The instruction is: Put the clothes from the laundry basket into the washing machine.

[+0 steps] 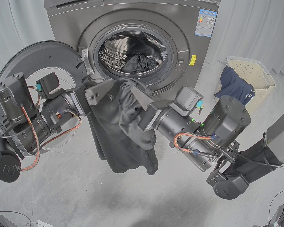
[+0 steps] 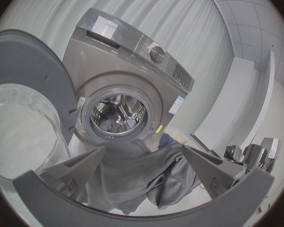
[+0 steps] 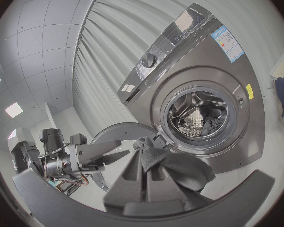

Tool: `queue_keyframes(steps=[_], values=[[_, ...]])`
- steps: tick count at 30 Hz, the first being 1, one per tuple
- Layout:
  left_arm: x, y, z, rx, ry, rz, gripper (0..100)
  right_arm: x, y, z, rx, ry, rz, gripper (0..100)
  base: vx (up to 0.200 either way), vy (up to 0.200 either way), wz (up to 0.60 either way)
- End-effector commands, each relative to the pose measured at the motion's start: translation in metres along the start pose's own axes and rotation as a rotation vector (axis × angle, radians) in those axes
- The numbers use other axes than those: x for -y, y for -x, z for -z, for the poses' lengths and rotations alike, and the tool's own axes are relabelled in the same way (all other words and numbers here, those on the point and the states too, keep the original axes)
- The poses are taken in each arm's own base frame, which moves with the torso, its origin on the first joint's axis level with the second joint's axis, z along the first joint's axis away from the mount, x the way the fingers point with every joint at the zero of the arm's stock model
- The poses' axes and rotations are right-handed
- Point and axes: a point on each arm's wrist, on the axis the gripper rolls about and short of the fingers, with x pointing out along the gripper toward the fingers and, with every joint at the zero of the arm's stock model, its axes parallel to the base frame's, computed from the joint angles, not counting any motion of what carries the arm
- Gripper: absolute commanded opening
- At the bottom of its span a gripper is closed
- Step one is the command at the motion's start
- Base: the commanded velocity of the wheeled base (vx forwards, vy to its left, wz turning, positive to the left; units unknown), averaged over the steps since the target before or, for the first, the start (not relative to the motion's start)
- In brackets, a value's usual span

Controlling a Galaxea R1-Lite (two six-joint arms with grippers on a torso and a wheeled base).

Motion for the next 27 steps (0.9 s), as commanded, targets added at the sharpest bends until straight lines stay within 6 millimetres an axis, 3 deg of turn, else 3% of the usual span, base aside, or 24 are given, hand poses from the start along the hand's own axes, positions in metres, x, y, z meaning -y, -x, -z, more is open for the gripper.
queue_keyframes(steps=[1,11,19,27], values=[[-0.004,0.001,-0.009,0.048,-0.006,-0.007,100,0.008,0.001,-0.009,0.018,0.010,0.028,0,0.000,0.000,0.00],[-0.002,0.003,-0.011,0.086,-0.011,0.011,100,0.013,0.004,-0.023,0.021,0.020,0.068,0,0.000,0.000,0.00],[0.027,0.030,0.037,-0.122,-0.015,0.197,100,0.008,0.002,-0.019,0.010,0.015,0.084,0,0.000,0.000,0.00],[0.026,0.021,0.058,-0.196,-0.074,0.219,100,0.007,0.002,-0.019,0.010,0.014,0.083,0,0.000,0.000,0.00]])
